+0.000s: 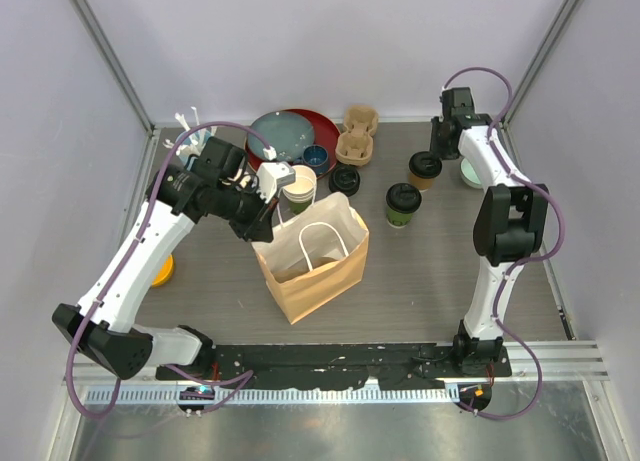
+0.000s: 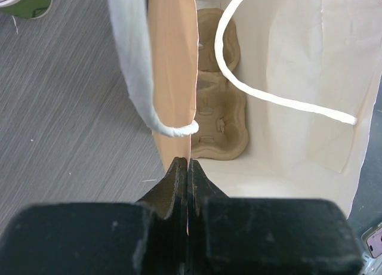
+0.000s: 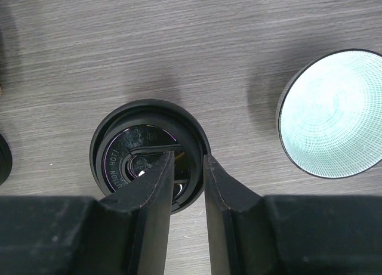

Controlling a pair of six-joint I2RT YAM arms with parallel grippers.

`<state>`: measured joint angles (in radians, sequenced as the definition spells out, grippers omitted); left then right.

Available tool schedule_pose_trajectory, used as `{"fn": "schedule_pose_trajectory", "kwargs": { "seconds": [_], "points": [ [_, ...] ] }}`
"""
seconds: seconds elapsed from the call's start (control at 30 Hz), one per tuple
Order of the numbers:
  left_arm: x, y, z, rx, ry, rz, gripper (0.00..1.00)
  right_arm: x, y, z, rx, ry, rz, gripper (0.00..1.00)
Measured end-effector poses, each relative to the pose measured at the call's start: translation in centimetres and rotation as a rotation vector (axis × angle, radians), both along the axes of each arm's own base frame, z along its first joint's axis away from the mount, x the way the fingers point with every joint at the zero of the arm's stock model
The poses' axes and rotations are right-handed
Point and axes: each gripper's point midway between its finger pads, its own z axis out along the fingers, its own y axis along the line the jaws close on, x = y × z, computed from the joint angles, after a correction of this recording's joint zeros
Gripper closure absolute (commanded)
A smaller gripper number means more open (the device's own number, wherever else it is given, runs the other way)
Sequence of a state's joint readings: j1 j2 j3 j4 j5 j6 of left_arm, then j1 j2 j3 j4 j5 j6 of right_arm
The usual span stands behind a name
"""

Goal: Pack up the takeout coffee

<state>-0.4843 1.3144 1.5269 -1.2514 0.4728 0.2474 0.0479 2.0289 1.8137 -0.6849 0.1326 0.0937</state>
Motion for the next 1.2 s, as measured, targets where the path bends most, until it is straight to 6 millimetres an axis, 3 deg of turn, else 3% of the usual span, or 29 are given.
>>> {"fn": "schedule_pose_trajectory", "kwargs": {
  "seconds": [0.3,0.53,0.83,1.0,1.1,1.2],
  "points": [
    [-0.1,0.0,0.1,0.002,0.003,0.0,1.0,-0.1,-0.3,-1.4,-0.008,0.035,0.004,0.76],
    [-0.3,0.2,0.1,0.006,0.009,-0.001,1.0,-0.1,-0.4,-1.4,-0.011,0.044,0.008,0.98],
    [-0.4,0.2,0.1,0.008,0.011,-0.004,1.0,-0.4,-0.5,-0.9,-0.02,0.058,0.021,0.99],
    [-0.3,0.2,0.1,0.008,0.01,-0.003,1.0,-1.2,-0.6,1.3,-0.022,0.034,0.022,0.99],
    [-0.3,0.2,0.1,0.008,0.01,-0.003,1.0,-2.3,-0.6,4.5,-0.02,-0.006,0.021,0.99],
    [-0.3,0.2,0.1,0.007,0.009,-0.002,1.0,-3.7,-0.1,9.1,-0.019,-0.08,0.032,0.99]
  ]
}}
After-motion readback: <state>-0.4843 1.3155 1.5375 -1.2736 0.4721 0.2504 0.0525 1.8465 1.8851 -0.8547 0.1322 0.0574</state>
